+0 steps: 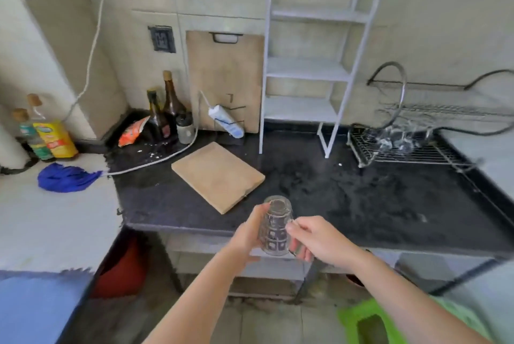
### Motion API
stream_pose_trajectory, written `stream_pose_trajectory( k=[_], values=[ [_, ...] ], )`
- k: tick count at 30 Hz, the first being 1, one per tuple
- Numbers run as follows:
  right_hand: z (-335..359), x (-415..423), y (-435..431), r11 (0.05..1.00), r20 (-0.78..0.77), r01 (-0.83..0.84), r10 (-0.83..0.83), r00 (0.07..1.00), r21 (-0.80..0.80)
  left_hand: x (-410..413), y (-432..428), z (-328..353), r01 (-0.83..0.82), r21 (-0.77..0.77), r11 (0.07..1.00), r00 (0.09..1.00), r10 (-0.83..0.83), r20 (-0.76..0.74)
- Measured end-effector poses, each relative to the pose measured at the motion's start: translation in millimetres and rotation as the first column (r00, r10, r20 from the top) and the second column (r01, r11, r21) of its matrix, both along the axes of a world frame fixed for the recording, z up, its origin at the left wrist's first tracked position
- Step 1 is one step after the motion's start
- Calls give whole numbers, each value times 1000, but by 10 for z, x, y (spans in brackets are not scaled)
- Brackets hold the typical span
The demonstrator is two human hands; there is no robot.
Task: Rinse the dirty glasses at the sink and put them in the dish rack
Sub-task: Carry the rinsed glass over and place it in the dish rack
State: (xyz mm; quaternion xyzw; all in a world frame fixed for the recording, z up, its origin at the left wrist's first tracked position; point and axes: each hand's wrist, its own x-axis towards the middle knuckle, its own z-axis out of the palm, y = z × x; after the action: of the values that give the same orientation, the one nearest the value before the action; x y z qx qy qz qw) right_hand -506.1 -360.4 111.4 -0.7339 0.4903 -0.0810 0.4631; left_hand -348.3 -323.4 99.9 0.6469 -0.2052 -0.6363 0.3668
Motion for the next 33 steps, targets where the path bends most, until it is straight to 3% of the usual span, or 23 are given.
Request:
stream_pose_trajectory(
  k=[7, 15, 19, 25, 29, 33],
  values=[
    [61, -1419, -801, 965, -22, 258, -259, 966, -41, -1342, -1214, 99, 282, -40, 959, 953, -275, 131],
    [95, -2268, -1828, 873, 0, 485, -486, 874, -51, -2191, -2636, 165, 589, -81, 804, 760, -516, 395],
    [27, -2520, -2300, 805, 11, 592, -592, 806, -32, -2466, -3218, 94, 673, -108, 732, 681, -556, 477],
    [-105, -3005, -2859, 687, -3, 727, -727, 687, 14, -2697, -3944, -334, 774, -14, 633, 484, -577, 658],
    [-202, -3359, -3218, 609, -7, 793, -793, 609, 11, -2792, -4323, -617, 793, 8, 609, 427, -566, 705],
    [-289, -3681, -3608, 546, 8, 838, -838, 546, -11, -2925, -4591, -820, 813, 108, 572, 292, -561, 774]
  ],
)
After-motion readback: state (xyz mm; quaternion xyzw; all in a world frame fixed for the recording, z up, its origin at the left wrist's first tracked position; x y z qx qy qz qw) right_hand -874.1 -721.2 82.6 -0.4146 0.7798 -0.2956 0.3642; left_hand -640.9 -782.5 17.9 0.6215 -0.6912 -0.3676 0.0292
